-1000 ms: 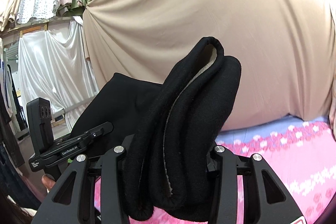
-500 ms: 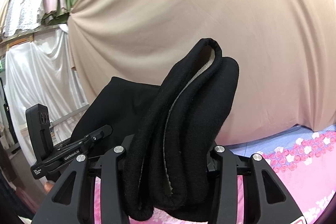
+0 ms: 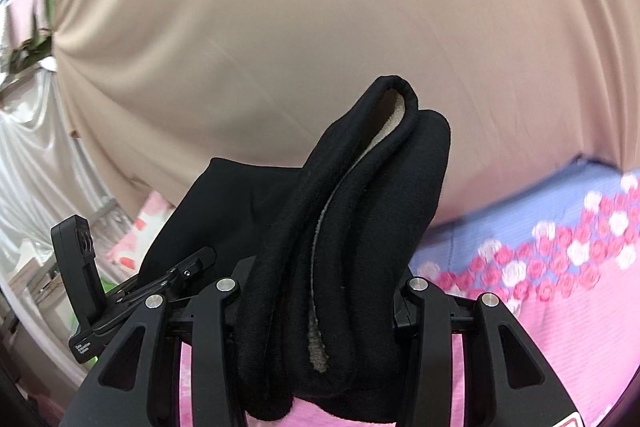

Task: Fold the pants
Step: 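Lift the folded trousers off the bed with both tools and carry them, then lower the folded trousers onto the bed and open both tools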

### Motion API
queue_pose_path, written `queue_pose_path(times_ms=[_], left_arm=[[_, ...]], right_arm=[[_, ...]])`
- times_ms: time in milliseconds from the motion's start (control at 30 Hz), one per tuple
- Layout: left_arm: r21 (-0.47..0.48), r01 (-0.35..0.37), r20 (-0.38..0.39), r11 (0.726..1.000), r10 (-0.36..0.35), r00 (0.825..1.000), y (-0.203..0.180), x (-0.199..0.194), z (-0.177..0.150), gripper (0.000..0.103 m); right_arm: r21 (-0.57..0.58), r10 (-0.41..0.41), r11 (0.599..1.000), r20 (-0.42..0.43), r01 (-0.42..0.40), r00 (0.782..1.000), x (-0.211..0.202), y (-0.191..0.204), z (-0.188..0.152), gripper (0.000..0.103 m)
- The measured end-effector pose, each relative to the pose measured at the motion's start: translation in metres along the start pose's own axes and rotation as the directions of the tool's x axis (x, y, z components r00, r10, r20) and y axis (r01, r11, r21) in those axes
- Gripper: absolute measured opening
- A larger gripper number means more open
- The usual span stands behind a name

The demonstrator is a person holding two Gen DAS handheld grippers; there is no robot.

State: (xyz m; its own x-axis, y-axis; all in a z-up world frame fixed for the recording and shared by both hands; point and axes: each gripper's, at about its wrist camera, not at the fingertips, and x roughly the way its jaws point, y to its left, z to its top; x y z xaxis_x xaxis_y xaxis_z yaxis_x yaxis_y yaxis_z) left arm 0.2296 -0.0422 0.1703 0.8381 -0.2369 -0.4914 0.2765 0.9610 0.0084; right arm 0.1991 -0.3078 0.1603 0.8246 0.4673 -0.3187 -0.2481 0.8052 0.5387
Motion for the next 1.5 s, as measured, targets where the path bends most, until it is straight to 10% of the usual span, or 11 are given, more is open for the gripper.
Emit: queue_pose_path(times_ms=[600,700,833,933,1033,1100,1300,1433,1500], left_arm=[[0.001,-0.025,-0.262,1.000,0.025,0.965,0.006,0.135,-0.096,0.040],[-0.005,-0.024,-0.251,1.000,0.022,0.968,0.011,0.139,-0.104,0.048],[-0.020,-0.092,-0.264,0.996,0.084,0.961,0.031,0.149,-0.118,0.089],[-0.065,-0.104,-0.254,0.993,0.084,0.963,0.055,0.132,-0.120,0.090],[-0.091,-0.206,-0.230,0.974,0.181,0.956,0.076,0.098,-0.106,0.089],[-0.115,-0.296,-0.166,0.948,0.275,0.947,0.082,0.073,-0.086,0.089],[-0.238,-0.073,-0.143,0.969,0.039,0.989,0.059,0.088,-0.036,0.095],[-0.154,-0.177,-0.352,0.972,0.113,0.929,0.051,0.185,-0.072,0.096],[-0.178,-0.172,-0.393,0.969,0.090,0.915,0.059,0.207,-0.096,0.096]], right_arm=[[0.105,-0.108,0.985,-0.238,0.136,0.965,0.112,-0.094,-0.084,0.041],[0.118,-0.120,0.981,-0.262,0.155,0.958,0.115,-0.103,-0.092,0.043],[0.161,-0.134,0.967,-0.329,0.195,0.935,0.120,-0.115,-0.100,0.063],[0.205,-0.144,0.954,-0.324,0.218,0.935,0.104,-0.126,-0.101,0.065],[0.144,-0.331,0.922,-0.180,0.358,0.926,0.055,-0.111,-0.086,0.066],[0.055,-0.310,0.947,-0.106,0.317,0.945,0.040,-0.081,-0.072,0.044],[-0.135,-0.235,0.968,-0.204,0.211,0.950,0.114,-0.020,-0.056,0.011],[-0.086,-0.347,0.937,-0.323,0.338,0.881,0.171,-0.082,-0.077,0.000],[0.054,-0.220,0.967,-0.305,0.248,0.926,0.162,-0.105,-0.078,0.000]])
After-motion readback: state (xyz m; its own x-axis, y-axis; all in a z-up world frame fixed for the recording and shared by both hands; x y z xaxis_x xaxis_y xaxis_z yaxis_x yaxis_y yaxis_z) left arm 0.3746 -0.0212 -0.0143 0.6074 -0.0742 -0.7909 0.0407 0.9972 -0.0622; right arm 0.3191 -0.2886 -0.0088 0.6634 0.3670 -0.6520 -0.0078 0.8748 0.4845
